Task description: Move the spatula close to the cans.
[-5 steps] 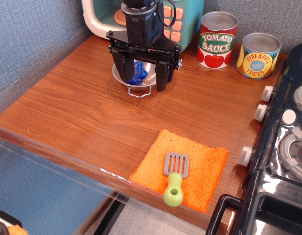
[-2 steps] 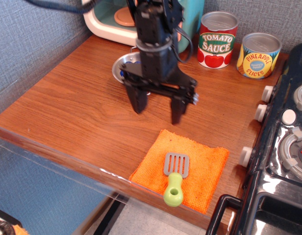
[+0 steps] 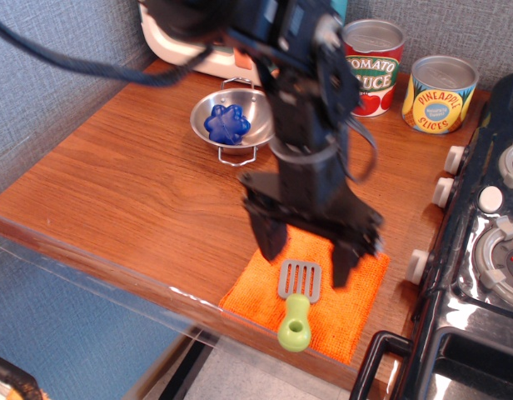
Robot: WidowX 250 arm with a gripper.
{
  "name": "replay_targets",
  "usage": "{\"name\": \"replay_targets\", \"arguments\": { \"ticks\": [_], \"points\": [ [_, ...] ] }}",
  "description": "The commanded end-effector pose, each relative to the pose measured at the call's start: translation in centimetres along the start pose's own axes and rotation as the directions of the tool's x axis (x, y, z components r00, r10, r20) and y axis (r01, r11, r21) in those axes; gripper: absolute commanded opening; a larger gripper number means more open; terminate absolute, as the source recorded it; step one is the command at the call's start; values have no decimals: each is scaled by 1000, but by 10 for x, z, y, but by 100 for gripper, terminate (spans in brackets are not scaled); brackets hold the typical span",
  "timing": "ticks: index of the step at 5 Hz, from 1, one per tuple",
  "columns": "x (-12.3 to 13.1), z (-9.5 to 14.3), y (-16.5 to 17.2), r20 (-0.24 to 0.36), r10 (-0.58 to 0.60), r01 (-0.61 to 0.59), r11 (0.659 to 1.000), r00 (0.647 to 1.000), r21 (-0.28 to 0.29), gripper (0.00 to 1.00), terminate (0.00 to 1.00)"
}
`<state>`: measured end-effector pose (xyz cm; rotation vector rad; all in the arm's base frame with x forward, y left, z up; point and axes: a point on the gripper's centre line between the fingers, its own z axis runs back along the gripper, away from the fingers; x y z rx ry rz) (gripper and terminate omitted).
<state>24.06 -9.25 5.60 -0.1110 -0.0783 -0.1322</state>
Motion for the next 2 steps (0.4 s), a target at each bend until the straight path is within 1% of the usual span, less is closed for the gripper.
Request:
{"name": "replay_targets", "arguments": {
  "ticks": [1, 2],
  "points": [
    [-26, -10, -11, -42, -39, 41, 998, 998, 43, 100, 0],
    [-26, -12, -6, -45, -19, 22, 998, 999, 59, 100, 0]
  ]
}}
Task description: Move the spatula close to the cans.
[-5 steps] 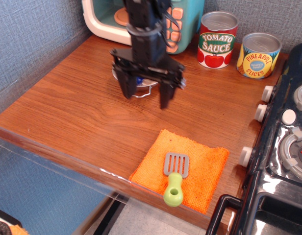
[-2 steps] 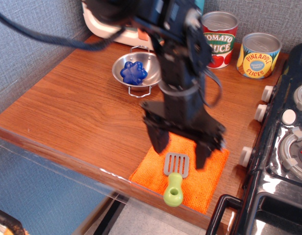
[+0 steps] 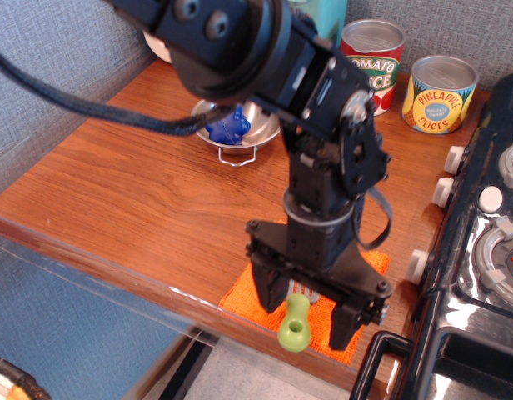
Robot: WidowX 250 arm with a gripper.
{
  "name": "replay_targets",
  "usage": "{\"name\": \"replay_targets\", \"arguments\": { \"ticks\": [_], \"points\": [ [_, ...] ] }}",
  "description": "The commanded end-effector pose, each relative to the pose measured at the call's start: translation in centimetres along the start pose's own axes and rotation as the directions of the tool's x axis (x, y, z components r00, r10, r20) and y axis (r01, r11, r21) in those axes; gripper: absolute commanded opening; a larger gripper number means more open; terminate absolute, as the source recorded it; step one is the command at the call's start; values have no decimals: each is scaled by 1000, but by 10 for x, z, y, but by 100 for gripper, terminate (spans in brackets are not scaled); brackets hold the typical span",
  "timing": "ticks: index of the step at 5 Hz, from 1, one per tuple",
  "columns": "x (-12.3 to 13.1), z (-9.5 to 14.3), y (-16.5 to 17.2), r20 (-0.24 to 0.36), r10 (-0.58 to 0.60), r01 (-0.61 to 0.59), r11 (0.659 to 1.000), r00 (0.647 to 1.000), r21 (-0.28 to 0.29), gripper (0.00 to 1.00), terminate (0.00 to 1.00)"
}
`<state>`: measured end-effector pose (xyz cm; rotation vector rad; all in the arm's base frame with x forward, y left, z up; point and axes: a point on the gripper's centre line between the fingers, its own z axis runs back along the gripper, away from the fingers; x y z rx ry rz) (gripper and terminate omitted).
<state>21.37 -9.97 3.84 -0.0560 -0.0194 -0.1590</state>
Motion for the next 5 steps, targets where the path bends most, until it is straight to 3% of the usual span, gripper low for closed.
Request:
{"name": "replay_targets", "arguments": {
  "ticks": [1, 3, 4, 5],
  "points": [
    [1, 3, 3, 10, 7, -8, 999, 1000, 35, 100, 0],
    [3, -6, 4, -13, 15, -15, 998, 1000, 57, 100, 0],
    [3, -8, 5, -19, 24, -23, 998, 1000, 57, 0, 0],
    [3, -9, 5, -23, 20, -19, 998, 1000, 57, 0, 0]
  ]
}}
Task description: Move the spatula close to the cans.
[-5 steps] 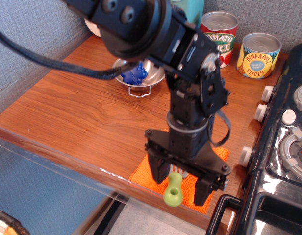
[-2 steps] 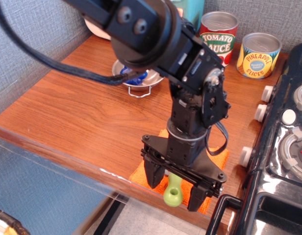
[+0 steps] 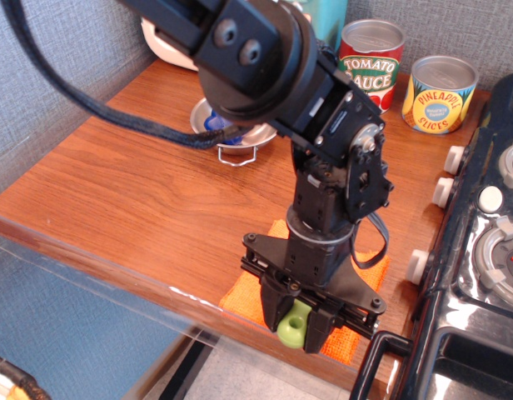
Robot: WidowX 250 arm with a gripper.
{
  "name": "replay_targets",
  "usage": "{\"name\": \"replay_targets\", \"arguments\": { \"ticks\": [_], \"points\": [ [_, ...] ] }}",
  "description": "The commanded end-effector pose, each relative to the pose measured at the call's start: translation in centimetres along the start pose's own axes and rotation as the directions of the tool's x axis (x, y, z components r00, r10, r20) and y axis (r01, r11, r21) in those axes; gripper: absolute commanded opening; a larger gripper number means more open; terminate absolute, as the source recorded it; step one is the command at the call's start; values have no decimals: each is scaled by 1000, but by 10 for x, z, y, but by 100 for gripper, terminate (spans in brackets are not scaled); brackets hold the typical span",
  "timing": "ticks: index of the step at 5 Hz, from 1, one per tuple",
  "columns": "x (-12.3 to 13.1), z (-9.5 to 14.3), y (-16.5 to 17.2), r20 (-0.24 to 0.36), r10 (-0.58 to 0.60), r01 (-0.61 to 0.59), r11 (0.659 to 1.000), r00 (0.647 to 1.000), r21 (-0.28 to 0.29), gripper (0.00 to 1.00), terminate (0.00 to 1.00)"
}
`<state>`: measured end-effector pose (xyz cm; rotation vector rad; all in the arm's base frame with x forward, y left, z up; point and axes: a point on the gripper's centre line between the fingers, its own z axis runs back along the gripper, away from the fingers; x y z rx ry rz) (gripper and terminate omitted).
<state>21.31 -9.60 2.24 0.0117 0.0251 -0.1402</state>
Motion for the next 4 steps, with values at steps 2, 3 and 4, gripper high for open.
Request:
{"name": "replay_targets", "arguments": {
  "ticks": [2, 3, 4],
  "points": [
    [31, 56, 19, 175, 43, -39, 999, 984, -26, 0, 0],
    [51, 69, 42, 222, 105, -97, 994, 969, -50, 0, 0],
    [82, 54, 58, 206, 117, -100, 991, 972, -88, 0, 0]
  ]
}}
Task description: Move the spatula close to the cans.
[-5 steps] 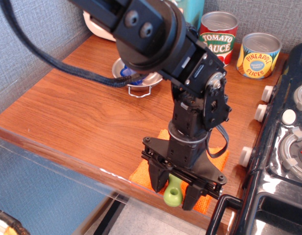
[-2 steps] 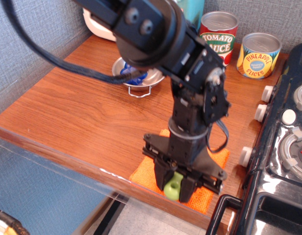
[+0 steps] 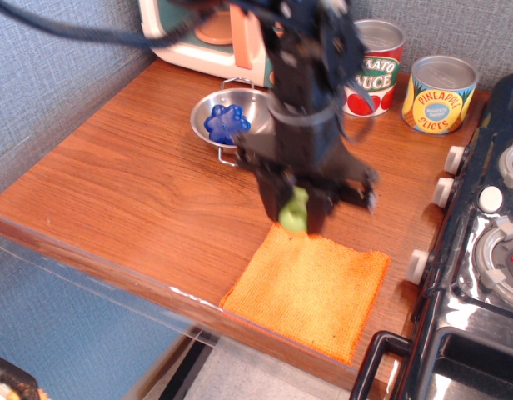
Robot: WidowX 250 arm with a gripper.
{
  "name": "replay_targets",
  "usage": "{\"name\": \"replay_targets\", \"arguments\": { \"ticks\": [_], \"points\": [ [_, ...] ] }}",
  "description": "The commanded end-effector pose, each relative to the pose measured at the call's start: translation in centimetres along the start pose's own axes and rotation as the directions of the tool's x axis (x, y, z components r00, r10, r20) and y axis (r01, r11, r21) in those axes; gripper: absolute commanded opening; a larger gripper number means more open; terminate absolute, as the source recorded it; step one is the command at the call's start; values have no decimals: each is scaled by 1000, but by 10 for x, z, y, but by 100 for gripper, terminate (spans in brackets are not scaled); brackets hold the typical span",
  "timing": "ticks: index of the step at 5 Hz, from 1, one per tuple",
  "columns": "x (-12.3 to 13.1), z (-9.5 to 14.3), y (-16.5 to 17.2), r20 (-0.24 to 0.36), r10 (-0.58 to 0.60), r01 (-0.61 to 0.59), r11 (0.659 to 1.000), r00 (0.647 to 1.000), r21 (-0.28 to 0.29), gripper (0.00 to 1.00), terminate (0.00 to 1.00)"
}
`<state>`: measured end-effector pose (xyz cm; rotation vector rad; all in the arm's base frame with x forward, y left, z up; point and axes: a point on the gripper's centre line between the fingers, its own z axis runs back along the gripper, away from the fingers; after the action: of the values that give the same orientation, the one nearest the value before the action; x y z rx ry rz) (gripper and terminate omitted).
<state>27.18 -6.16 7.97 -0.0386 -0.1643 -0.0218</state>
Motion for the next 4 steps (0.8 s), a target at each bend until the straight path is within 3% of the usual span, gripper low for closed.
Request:
{"name": "replay_targets", "arguments": {
  "ticks": [1, 3, 4],
  "points": [
    [53, -38, 11, -25, -83, 82, 994, 996, -66, 0, 0],
    [95, -70, -5, -59, -243, 242, 970, 968, -13, 0, 0],
    [106, -71, -12, -63, -298, 299, 954, 953, 18, 0, 0]
  ]
}}
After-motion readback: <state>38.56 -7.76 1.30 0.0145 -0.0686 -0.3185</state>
